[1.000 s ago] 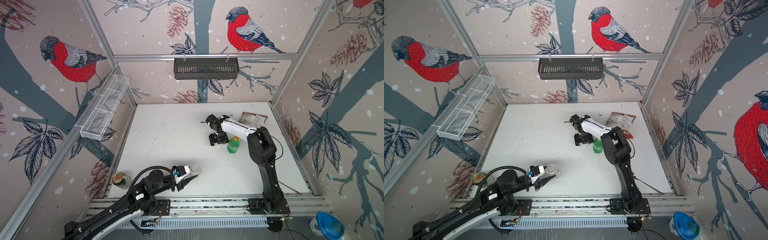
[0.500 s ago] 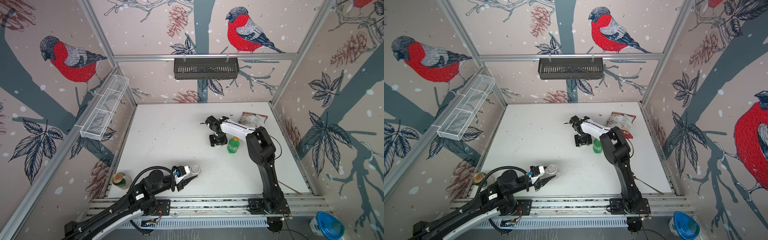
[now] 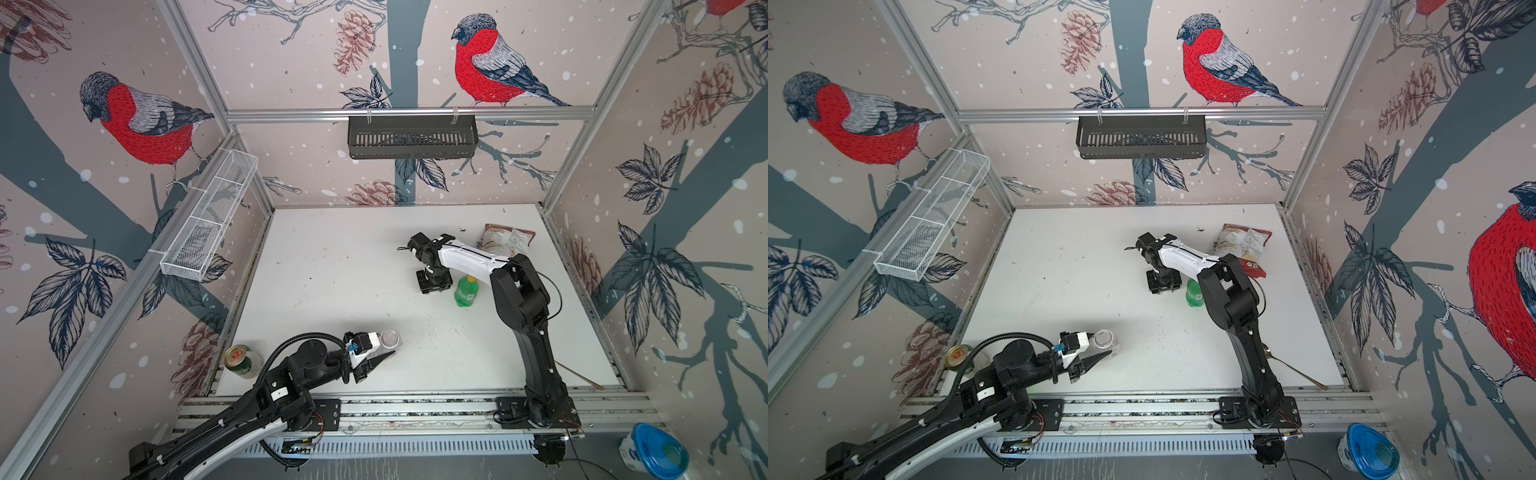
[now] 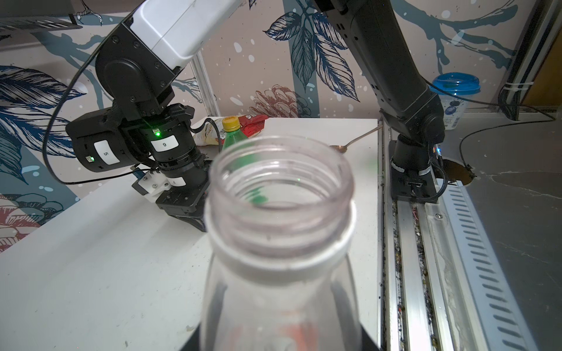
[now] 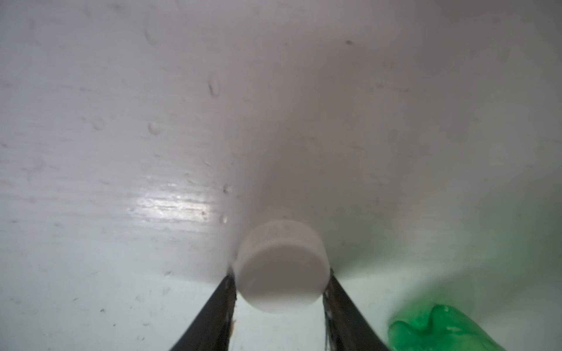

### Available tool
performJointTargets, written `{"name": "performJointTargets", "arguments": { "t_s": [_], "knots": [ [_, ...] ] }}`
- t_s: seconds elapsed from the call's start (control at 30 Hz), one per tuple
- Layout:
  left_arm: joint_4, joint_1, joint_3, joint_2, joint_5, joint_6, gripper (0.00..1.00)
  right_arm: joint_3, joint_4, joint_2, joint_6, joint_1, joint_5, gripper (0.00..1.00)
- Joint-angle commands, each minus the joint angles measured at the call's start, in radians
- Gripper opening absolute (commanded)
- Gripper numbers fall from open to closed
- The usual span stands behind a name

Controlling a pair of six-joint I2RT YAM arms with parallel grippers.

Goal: Screw on the bottle caps
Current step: Pick up the bottle cap from the center of the table.

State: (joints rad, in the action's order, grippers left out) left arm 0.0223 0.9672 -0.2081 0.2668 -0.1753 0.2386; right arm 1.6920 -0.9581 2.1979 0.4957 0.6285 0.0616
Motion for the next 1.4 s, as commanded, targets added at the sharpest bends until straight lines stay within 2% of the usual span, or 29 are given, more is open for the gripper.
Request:
{"name": "performJointTargets", "arguments": {
  "t_s": [0.0, 0.23, 0.63, 0.97, 1.37],
  "knots": [
    [-0.028, 0.001, -0.001, -0.003, -0.007, 0.007, 0.41, 0.003, -0.008, 0.011, -0.003, 0.001, 0.028, 0.49],
    [-0.025, 0.001, 0.000, -0.006, -0.006, 0.008, 0.41, 0.017, -0.006, 0.001, -0.003, 0.001, 0.041, 0.54],
    [-0.023, 0.002, 0.002, -0.008, -0.004, 0.008, 0.41, 0.011, 0.010, -0.003, -0.005, -0.006, 0.032, 0.46],
    [-0.021, 0.002, 0.003, -0.010, -0.004, 0.008, 0.41, -0.007, 0.034, -0.010, -0.008, -0.005, 0.004, 0.46],
    [-0.020, 0.003, 0.004, -0.008, -0.003, 0.005, 0.41, -0.091, 0.105, -0.098, -0.035, 0.041, -0.016, 0.43]
  ]
}}
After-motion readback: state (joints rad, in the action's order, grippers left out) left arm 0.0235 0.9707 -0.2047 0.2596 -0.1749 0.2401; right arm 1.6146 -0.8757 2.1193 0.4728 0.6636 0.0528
